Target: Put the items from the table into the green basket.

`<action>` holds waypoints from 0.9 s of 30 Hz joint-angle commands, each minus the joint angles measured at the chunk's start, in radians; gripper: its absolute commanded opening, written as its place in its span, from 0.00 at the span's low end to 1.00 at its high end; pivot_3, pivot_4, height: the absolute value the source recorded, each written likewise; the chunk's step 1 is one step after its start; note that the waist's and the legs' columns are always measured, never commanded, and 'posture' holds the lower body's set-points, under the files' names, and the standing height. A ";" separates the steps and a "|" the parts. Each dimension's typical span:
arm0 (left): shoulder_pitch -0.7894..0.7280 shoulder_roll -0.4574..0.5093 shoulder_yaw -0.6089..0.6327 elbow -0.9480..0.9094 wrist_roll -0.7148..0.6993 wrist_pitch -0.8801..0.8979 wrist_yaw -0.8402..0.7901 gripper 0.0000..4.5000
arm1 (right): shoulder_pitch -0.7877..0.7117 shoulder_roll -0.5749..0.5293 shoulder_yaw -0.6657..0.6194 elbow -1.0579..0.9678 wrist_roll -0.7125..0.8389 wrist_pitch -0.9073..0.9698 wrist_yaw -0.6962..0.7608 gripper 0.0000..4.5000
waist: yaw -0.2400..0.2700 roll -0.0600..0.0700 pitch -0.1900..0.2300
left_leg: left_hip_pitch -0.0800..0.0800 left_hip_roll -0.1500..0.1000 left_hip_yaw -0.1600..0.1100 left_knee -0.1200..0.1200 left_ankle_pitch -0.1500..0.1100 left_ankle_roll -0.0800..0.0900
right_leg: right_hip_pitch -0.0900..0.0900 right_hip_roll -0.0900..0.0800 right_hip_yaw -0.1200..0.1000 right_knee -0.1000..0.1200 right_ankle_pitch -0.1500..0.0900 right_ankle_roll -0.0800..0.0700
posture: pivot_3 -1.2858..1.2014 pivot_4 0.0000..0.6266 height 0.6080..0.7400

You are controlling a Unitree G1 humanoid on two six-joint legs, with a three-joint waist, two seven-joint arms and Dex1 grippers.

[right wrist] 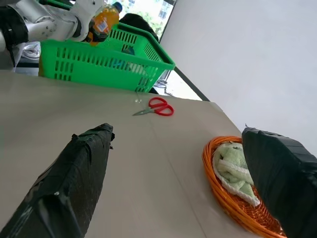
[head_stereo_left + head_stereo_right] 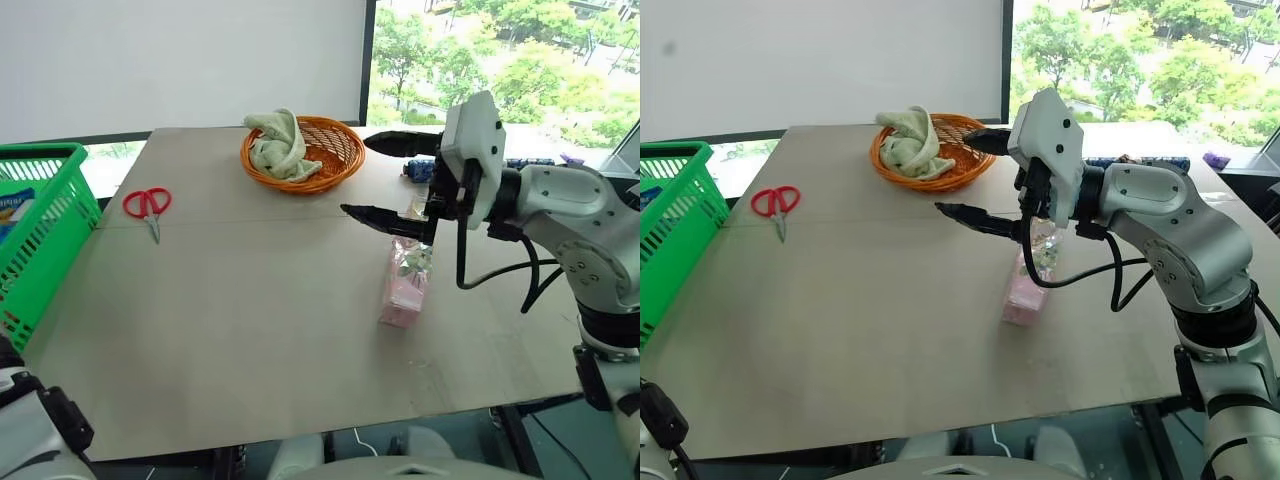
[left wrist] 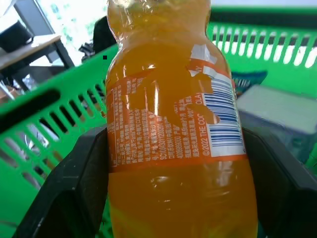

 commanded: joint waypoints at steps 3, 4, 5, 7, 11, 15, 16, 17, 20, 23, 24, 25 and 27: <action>-0.056 0.105 -0.019 0.147 -0.007 -0.125 -0.027 0.70 | -0.024 -0.017 -0.016 -0.014 0.008 -0.050 0.083 1.00 | -0.011 -0.001 -0.001 | 0.000 0.000 0.001 0.001 0.000 0.000 | 0.000 -0.002 -0.001 0.000 0.000 0.000 | 0.51 0.00 1.00; -0.056 0.109 -0.025 0.165 -0.009 -0.135 -0.032 0.70 | -0.025 -0.018 -0.020 -0.013 0.021 -0.051 0.101 1.00 | -0.013 -0.001 -0.001 | 0.000 0.000 0.001 0.001 0.000 0.000 | 0.000 -0.002 -0.001 0.000 0.000 0.000 | 0.51 0.00 1.00; -0.055 0.113 -0.029 0.179 -0.011 -0.146 -0.034 0.70 | -0.028 -0.017 -0.023 -0.011 0.029 -0.055 0.117 1.00 | -0.014 -0.002 -0.001 | 0.000 0.000 0.002 0.001 0.000 0.000 | 0.000 -0.002 -0.001 0.001 0.000 0.000 | 0.51 0.00 1.00; -0.054 0.120 -0.039 0.197 -0.013 -0.165 -0.039 0.70 | -0.032 -0.014 -0.025 -0.003 0.030 -0.061 0.132 1.00 | -0.017 -0.002 -0.001 | 0.000 0.000 0.002 0.001 0.000 0.000 | 0.000 -0.002 -0.002 0.001 0.000 0.000 | 0.51 0.00 1.00; -0.049 0.127 -0.039 0.197 -0.030 -0.213 -0.043 0.70 | -0.033 -0.004 -0.028 0.001 0.027 -0.067 0.137 1.00 | -0.016 -0.002 -0.001 | 0.000 0.000 0.001 0.000 0.000 0.000 | 0.000 -0.003 -0.003 0.001 0.000 0.000 | 0.52 0.00 1.00; -0.055 0.144 -0.038 0.206 -0.035 -0.243 -0.023 0.70 | -0.034 0.002 -0.026 0.004 0.023 -0.070 0.137 1.00 | -0.017 -0.002 -0.001 | 0.000 0.000 0.001 0.000 0.000 0.000 | 0.000 -0.003 -0.004 0.001 0.000 0.000 | 0.52 0.00 1.00; -0.055 0.150 -0.038 0.208 -0.035 -0.250 -0.015 0.70 | -0.032 0.002 -0.025 0.004 0.020 -0.073 0.136 1.00 | -0.017 -0.002 -0.001 | 0.000 0.000 0.001 0.000 0.000 0.000 | 0.000 -0.003 -0.004 0.001 0.000 0.000 | 0.52 0.00 1.00; -0.056 0.158 -0.037 0.212 -0.034 -0.263 -0.001 0.70 | -0.031 0.003 -0.024 0.004 0.017 -0.076 0.134 1.00 | -0.017 -0.002 -0.001 | 0.000 0.000 0.001 0.000 0.000 0.000 | 0.000 -0.003 -0.004 0.001 0.000 0.000 | 0.52 0.00 1.00; -0.061 0.180 -0.037 0.230 -0.031 -0.291 0.037 0.70 | -0.028 0.005 -0.023 0.004 0.014 -0.081 0.132 1.00 | -0.019 -0.002 -0.001 | 0.000 0.000 0.001 0.000 0.000 0.000 | 0.000 -0.003 -0.005 0.001 0.000 0.000 | 0.52 0.00 1.00; -0.072 0.199 -0.044 0.262 -0.037 -0.304 0.039 0.70 | -0.028 0.011 -0.026 0.002 0.018 -0.078 0.127 1.00 | -0.019 -0.002 -0.001 | 0.000 0.000 0.002 0.000 0.000 0.000 | -0.001 -0.003 -0.005 0.001 0.000 0.000 | 0.52 0.00 1.00; -0.078 0.202 -0.049 0.272 -0.040 -0.305 0.037 0.70 | -0.031 0.013 -0.026 0.003 0.020 -0.076 0.127 1.00 | -0.018 -0.002 -0.001 | 0.000 0.000 0.002 0.000 0.000 0.000 | -0.001 -0.003 -0.005 0.001 0.000 0.000 | 0.52 0.00 1.00; -0.084 0.204 -0.055 0.284 -0.040 -0.307 0.034 0.70 | -0.035 0.015 -0.027 0.004 0.021 -0.075 0.127 1.00 | -0.017 -0.002 -0.001 | 0.000 0.000 0.001 0.000 0.000 0.000 | -0.001 -0.003 -0.006 0.001 0.000 0.000 | 0.52 0.00 1.00; -0.099 0.204 -0.066 0.310 -0.042 -0.299 0.018 0.70 | -0.039 0.017 -0.026 0.007 0.020 -0.074 0.127 1.00 | -0.013 -0.002 -0.001 | 0.000 0.000 0.001 0.000 0.000 0.000 | 0.000 -0.003 -0.006 0.001 0.000 0.000 | 0.52 0.00 1.00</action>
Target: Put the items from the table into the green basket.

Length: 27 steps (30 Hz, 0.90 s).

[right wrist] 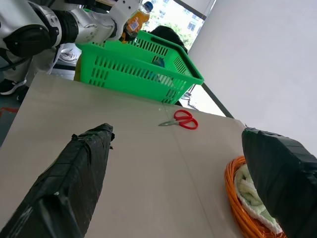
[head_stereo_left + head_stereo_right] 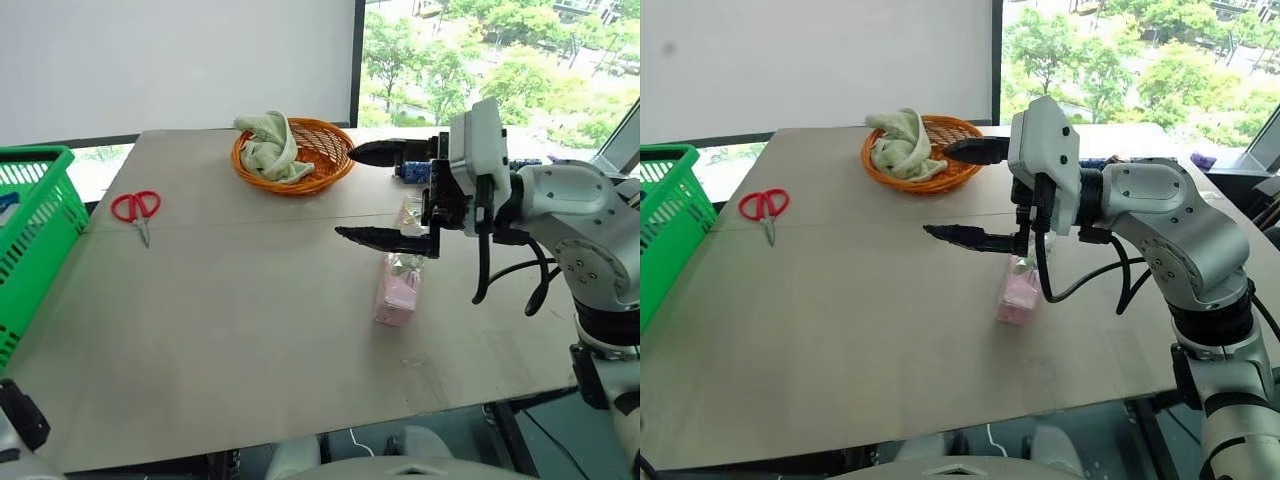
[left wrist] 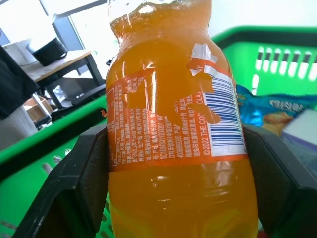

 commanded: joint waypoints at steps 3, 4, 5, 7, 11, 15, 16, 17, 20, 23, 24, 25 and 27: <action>-0.049 0.040 -0.024 0.033 -0.010 -0.016 -0.037 0.70 | -0.032 0.001 -0.023 -0.001 0.000 -0.012 -0.002 1.00 | 0.001 0.000 0.000 | 0.000 0.000 0.000 0.000 0.000 0.000 | 0.000 0.000 0.000 0.000 0.000 0.000 | 0.52 0.00 1.00; -0.049 0.038 -0.029 0.036 -0.009 -0.015 -0.042 0.81 | -0.031 0.000 -0.022 -0.001 -0.001 -0.012 -0.001 1.00 | 0.000 0.000 0.000 | 0.000 0.000 0.000 0.000 0.000 0.000 | 0.000 0.000 0.000 0.000 0.000 0.000 | 0.52 0.00 1.00; -0.049 0.037 -0.032 0.041 -0.010 -0.010 -0.047 0.93 | -0.030 -0.001 -0.022 -0.001 -0.001 -0.012 -0.001 1.00 | -0.001 -0.001 0.000 | 0.000 0.000 0.000 0.000 0.000 0.000 | 0.000 0.000 -0.001 0.000 0.000 0.000 | 0.52 0.00 1.00; -0.050 0.031 -0.031 0.034 -0.019 -0.020 -0.049 0.99 | -0.026 -0.005 -0.025 -0.003 0.000 -0.010 0.000 1.00 | -0.002 0.000 0.000 | 0.000 0.000 0.000 0.000 0.000 0.000 | 0.000 0.000 -0.001 0.000 0.000 0.000 | 0.52 0.00 1.00; -0.061 -0.036 -0.048 -0.127 -0.061 -0.079 -0.138 0.99 | -0.009 -0.015 -0.034 -0.009 0.000 -0.009 -0.005 1.00 | 0.001 0.000 0.000 | 0.000 0.000 0.000 0.000 0.000 0.000 | 0.000 0.000 -0.001 0.001 0.000 0.000 | 0.52 0.00 1.00; -0.047 -0.190 -0.084 -0.508 -0.237 0.096 -0.332 0.99 | 0.027 -0.035 -0.046 -0.015 -0.008 -0.006 -0.018 1.00 | 0.014 -0.001 -0.001 | 0.000 0.000 0.000 0.001 0.000 0.000 | 0.001 -0.002 -0.001 0.001 0.000 0.000 | 0.52 0.00 1.00; -0.036 -0.224 -0.096 -0.603 -0.283 0.172 -0.358 0.99 | 0.039 -0.043 -0.049 -0.018 -0.011 -0.007 -0.018 1.00 | 0.014 -0.001 -0.001 | 0.000 0.000 0.000 0.002 0.000 0.000 | 0.001 -0.002 -0.001 0.000 0.000 0.000 | 0.52 0.00 1.00; -0.020 -0.260 -0.119 -0.710 -0.337 0.256 -0.383 0.99 | 0.056 -0.056 -0.055 -0.023 -0.016 -0.008 -0.017 1.00 | 0.011 -0.002 -0.001 | 0.000 -0.001 0.001 0.002 0.000 0.000 | 0.001 -0.002 -0.001 0.000 0.000 0.000 | 0.52 0.00 1.00; 0.027 -0.350 -0.210 -0.999 -0.514 0.549 -0.425 0.99 | 0.110 -0.096 -0.082 -0.041 -0.017 0.002 -0.023 1.00 | -0.001 -0.004 -0.003 | 0.000 -0.001 0.001 0.002 0.000 0.001 | 0.001 -0.002 -0.001 0.000 0.000 0.000 | 0.51 0.00 1.00; 0.053 -0.470 -0.329 -1.239 -0.706 0.853 -0.369 0.99 | 0.208 -0.170 -0.147 -0.071 -0.014 0.022 -0.028 1.00 | -0.004 0.002 -0.002 | 0.000 -0.001 0.001 0.002 0.003 0.005 | 0.002 -0.002 -0.001 0.001 0.000 0.000 | 0.50 0.00 1.00; 0.049 -0.526 -0.370 -1.301 -0.770 0.941 -0.329 0.99 | 0.259 -0.209 -0.178 -0.083 -0.018 0.027 -0.022 1.00 | -0.002 0.005 -0.001 | 0.000 -0.001 0.001 0.002 0.003 0.005 | 0.002 -0.002 -0.001 0.001 0.000 0.000 | 0.49 0.00 1.00; 0.039 -0.586 -0.394 -1.344 -0.836 1.014 -0.287 0.99 | 0.306 -0.245 -0.209 -0.095 -0.021 0.031 -0.014 1.00 | 0.000 0.006 -0.001 | 0.000 -0.001 0.001 0.002 0.003 0.005 | 0.002 -0.002 -0.001 0.001 0.000 0.000 | 0.48 0.00 1.00; 0.021 -0.683 -0.386 -1.372 -0.942 1.127 -0.198 0.99 | 0.374 -0.294 -0.253 -0.113 -0.011 0.035 -0.004 1.00 | -0.004 0.007 0.000 | 0.000 -0.001 0.001 0.002 0.003 0.006 | 0.003 -0.001 0.000 0.001 0.000 0.001 | 0.48 0.00 1.00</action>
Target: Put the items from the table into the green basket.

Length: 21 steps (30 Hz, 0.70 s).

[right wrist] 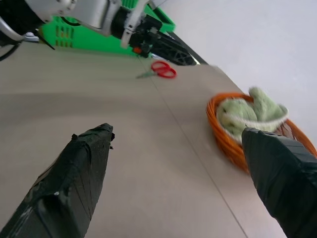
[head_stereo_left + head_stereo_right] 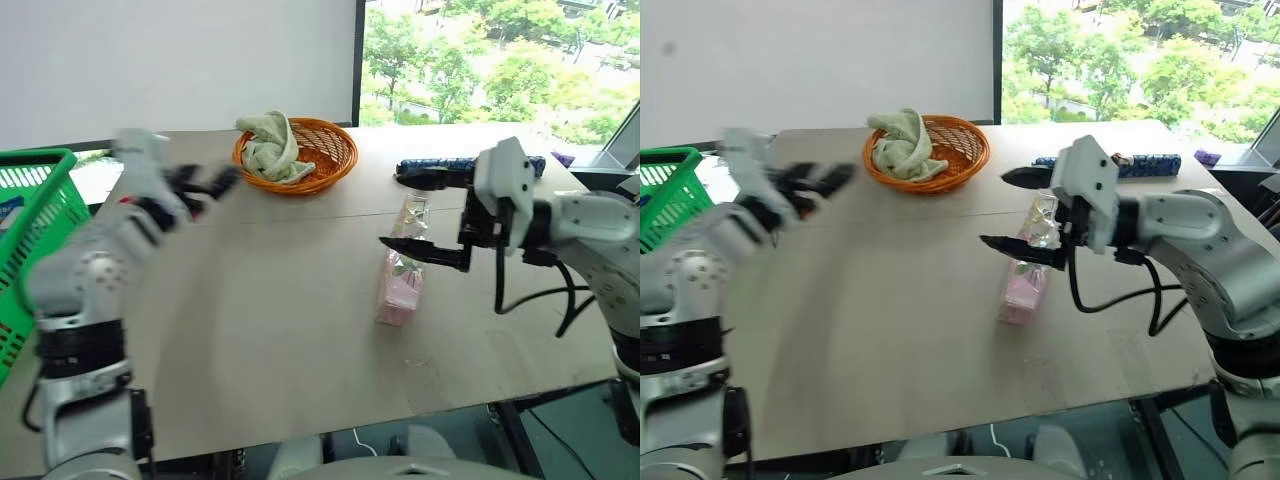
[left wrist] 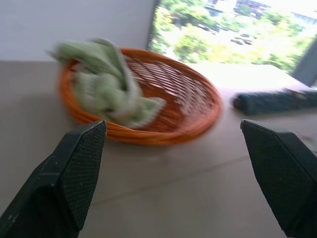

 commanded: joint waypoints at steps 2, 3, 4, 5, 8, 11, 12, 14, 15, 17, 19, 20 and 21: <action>-0.046 -0.135 0.002 -0.076 -0.214 0.266 0.165 0.99 | 0.122 -0.091 -0.147 -0.067 0.022 0.009 0.018 1.00 | -0.019 0.003 0.001 | 0.000 0.002 0.001 0.000 0.000 0.000 | 0.000 0.003 0.002 0.000 0.000 0.000 | 0.46 0.00 1.00; -0.050 -0.159 -0.011 -0.055 -0.217 0.304 0.186 0.99 | 0.163 -0.109 -0.173 -0.078 0.025 0.012 0.024 1.00 | -0.030 0.005 0.002 | 0.001 0.002 0.001 0.000 0.000 0.000 | 0.000 0.005 0.003 0.000 0.000 0.000 | 0.46 0.00 1.00; -0.055 -0.184 -0.018 -0.028 -0.216 0.332 0.213 0.99 | 0.201 -0.125 -0.194 -0.087 0.027 0.015 0.031 1.00 | -0.031 0.008 0.001 | 0.003 0.003 0.001 0.000 0.001 -0.001 | 0.002 0.006 0.004 0.000 0.000 0.000 | 0.46 0.00 1.00; -0.069 -0.215 -0.020 0.011 -0.203 0.348 0.241 0.99 | 0.236 -0.139 -0.213 -0.095 0.025 0.016 0.034 1.00 | -0.031 0.011 0.000 | 0.004 0.003 0.000 0.000 0.001 -0.001 | 0.004 0.007 0.004 0.000 0.000 0.000 | 0.45 0.00 1.00; -0.113 -0.264 -0.070 0.100 -0.123 0.359 0.269 0.99 | 0.301 -0.162 -0.251 -0.111 0.023 0.019 0.025 1.00 | -0.030 0.015 0.003 | 0.015 0.003 0.001 0.001 -0.002 0.003 | 0.015 0.007 0.004 -0.002 0.000 -0.001 | 0.44 0.00 1.00; -0.149 -0.307 -0.129 0.167 -0.059 0.338 0.242 0.99 | 0.336 -0.165 -0.286 -0.132 0.041 0.038 0.005 1.00 | -0.031 0.014 0.002 | 0.019 0.003 0.001 0.001 -0.002 0.004 | 0.019 0.007 0.004 -0.002 0.000 -0.001 | 0.43 0.00 1.00; -0.159 -0.321 -0.139 0.187 -0.044 0.336 0.231 0.99 | 0.343 -0.166 -0.295 -0.139 0.046 0.044 0.001 1.00 | -0.031 0.014 0.002 | 0.019 0.003 0.001 0.002 -0.002 0.004 | 0.019 0.007 0.004 -0.002 0.000 -0.001 | 0.43 0.00 1.00; -0.169 -0.331 -0.184 0.213 0.005 0.320 0.204 0.99 | 0.360 -0.167 -0.311 -0.150 0.054 0.052 -0.004 1.00 | -0.031 0.015 0.002 | 0.019 0.003 0.001 0.002 0.000 0.000 | 0.019 0.007 0.005 -0.002 0.000 -0.001 | 0.43 0.00 1.00; -0.172 -0.337 -0.198 0.224 0.021 0.317 0.190 0.99 | 0.368 -0.168 -0.317 -0.156 0.058 0.054 -0.007 1.00 | -0.032 0.015 0.002 | 0.018 0.003 0.001 0.002 0.000 0.000 | 0.019 0.007 0.005 -0.002 0.000 -0.001 | 0.42 0.00 1.00; -0.182 -0.355 -0.217 0.255 0.045 0.311 0.162 0.99 | 0.383 -0.170 -0.330 -0.168 0.064 0.062 -0.015 1.00 | -0.033 0.015 0.003 | 0.018 0.003 0.001 0.001 0.000 -0.001 | 0.019 0.007 0.005 -0.003 -0.001 -0.001 | 0.42 0.00 1.00; -0.191 -0.366 -0.236 0.280 0.075 0.298 0.137 0.99 | 0.395 -0.170 -0.343 -0.179 0.071 0.069 -0.023 1.00 | -0.034 0.016 0.004 | 0.018 0.003 0.001 0.000 0.000 -0.001 | 0.018 0.007 0.005 -0.004 -0.001 -0.002 | 0.42 0.00 1.00; -0.200 -0.374 -0.248 0.301 0.092 0.285 0.120 0.99 | 0.404 -0.169 -0.350 -0.187 0.075 0.073 -0.027 1.00 | -0.033 0.017 0.004 | 0.018 0.003 0.001 0.000 0.000 -0.001 | 0.018 0.007 0.005 -0.004 -0.001 -0.002 | 0.42 0.00 1.00; -0.207 -0.378 -0.255 0.315 0.106 0.277 0.106 0.99 | 0.410 -0.170 -0.356 -0.193 0.079 0.076 -0.031 1.00 | -0.033 0.018 0.004 | 0.017 0.003 0.001 0.000 0.000 -0.001 | 0.018 0.007 0.005 -0.005 -0.001 -0.002 | 0.42 0.00 1.00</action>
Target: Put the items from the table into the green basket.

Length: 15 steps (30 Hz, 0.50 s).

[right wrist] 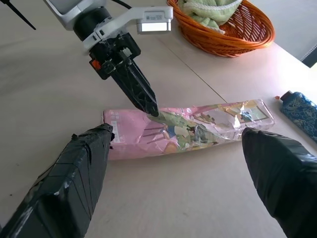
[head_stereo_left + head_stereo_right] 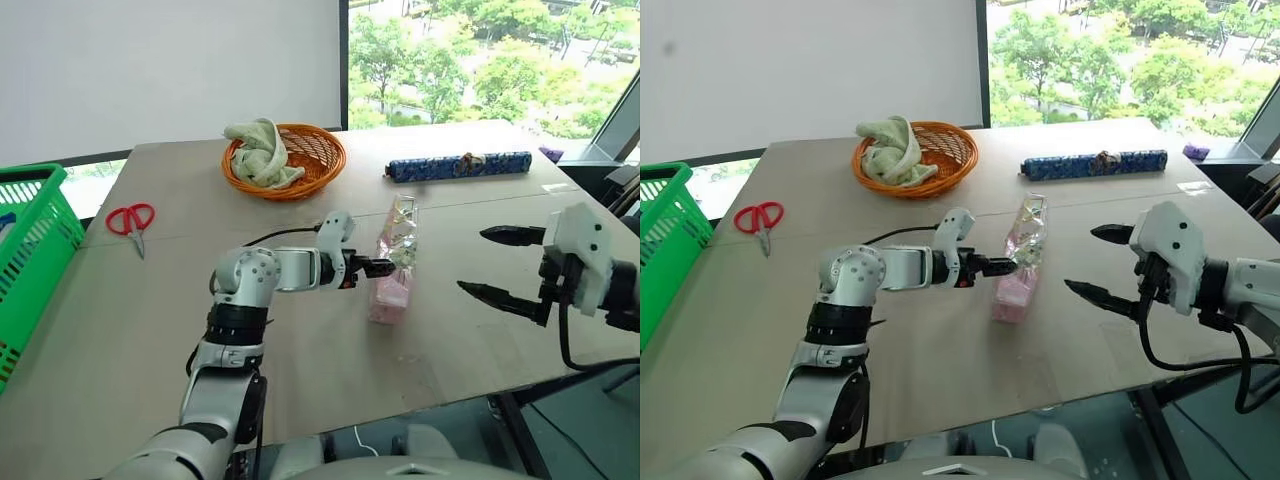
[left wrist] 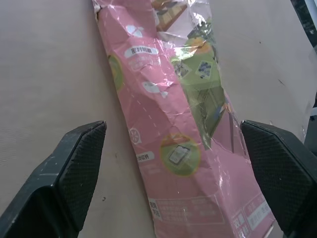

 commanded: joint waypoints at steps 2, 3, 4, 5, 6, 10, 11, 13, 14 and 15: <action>-0.078 -0.039 -0.043 0.070 0.073 -0.068 -0.081 0.99 | 0.021 -0.012 -0.065 -0.051 0.025 0.015 -0.023 1.00 | 0.001 0.001 0.001 | 0.000 0.000 0.000 0.000 0.000 0.000 | 0.000 0.000 0.000 -0.001 0.000 0.000 | 0.41 0.01 1.00; -0.093 -0.046 -0.060 0.090 0.089 -0.067 -0.100 0.99 | 0.027 -0.012 -0.071 -0.056 0.027 0.018 -0.027 1.00 | 0.002 0.001 0.001 | -0.001 0.000 0.000 0.000 0.000 0.000 | 0.000 0.000 0.000 -0.001 0.000 0.000 | 0.41 0.01 1.00; -0.101 -0.055 -0.074 0.106 0.104 -0.075 -0.117 0.99 | 0.032 -0.012 -0.075 -0.061 0.030 0.020 -0.031 1.00 | 0.001 0.002 0.001 | -0.001 0.000 0.000 0.000 0.000 0.000 | 0.000 -0.001 0.000 -0.002 0.000 0.000 | 0.41 0.01 1.00; -0.105 -0.063 -0.085 0.124 0.119 -0.082 -0.131 0.99 | 0.035 -0.013 -0.077 -0.065 0.034 0.022 -0.036 1.00 | 0.000 0.002 0.002 | -0.001 0.000 0.000 0.000 0.000 0.001 | 0.000 -0.001 0.000 -0.002 0.000 0.000 | 0.41 0.01 1.00; -0.108 -0.070 -0.093 0.140 0.134 -0.089 -0.145 0.99 | 0.036 -0.014 -0.078 -0.068 0.037 0.024 -0.040 1.00 | -0.001 0.002 0.002 | -0.001 0.000 0.000 0.000 -0.001 0.001 | 0.000 -0.001 0.000 -0.002 0.000 0.000 | 0.41 0.02 1.00; -0.110 -0.095 -0.127 0.217 0.192 -0.126 -0.203 0.99 | 0.045 -0.019 -0.085 -0.082 0.044 0.032 -0.051 1.00 | -0.005 0.005 0.004 | -0.001 0.000 0.000 0.000 -0.001 0.001 | 0.000 -0.001 0.000 -0.003 0.000 0.000 | 0.41 0.02 1.00; -0.109 -0.094 -0.136 0.232 0.207 -0.135 -0.220 0.94 | 0.046 -0.020 -0.086 -0.085 0.046 0.034 -0.054 1.00 | -0.006 0.006 0.004 | -0.001 0.000 0.000 0.000 -0.001 0.001 | 0.000 -0.001 0.000 -0.003 0.000 0.000 | 0.40 0.03 1.00; -0.104 -0.087 -0.157 0.258 0.240 -0.161 -0.252 0.80 | 0.045 -0.022 -0.088 -0.091 0.053 0.041 -0.061 1.00 | -0.009 0.007 0.005 | -0.001 0.000 0.000 0.000 -0.001 0.001 | 0.000 -0.001 0.000 -0.003 0.000 0.000 | 0.40 0.03 1.00; -0.101 -0.084 -0.164 0.269 0.256 -0.174 -0.266 0.69 | 0.046 -0.022 -0.089 -0.093 0.056 0.043 -0.063 1.00 | -0.010 0.007 0.006 | -0.001 0.000 0.000 0.000 -0.001 0.002 | 0.000 -0.001 0.000 -0.003 0.000 0.000 | 0.40 0.03 1.00; -0.100 -0.083 -0.166 0.275 0.266 -0.181 -0.281 0.60 | 0.046 -0.023 -0.090 -0.095 0.059 0.045 -0.067 1.00 | -0.010 0.007 0.006 | -0.001 0.000 0.000 0.000 -0.001 0.002 | 0.000 -0.002 0.000 -0.003 0.000 0.000 | 0.40 0.04 1.00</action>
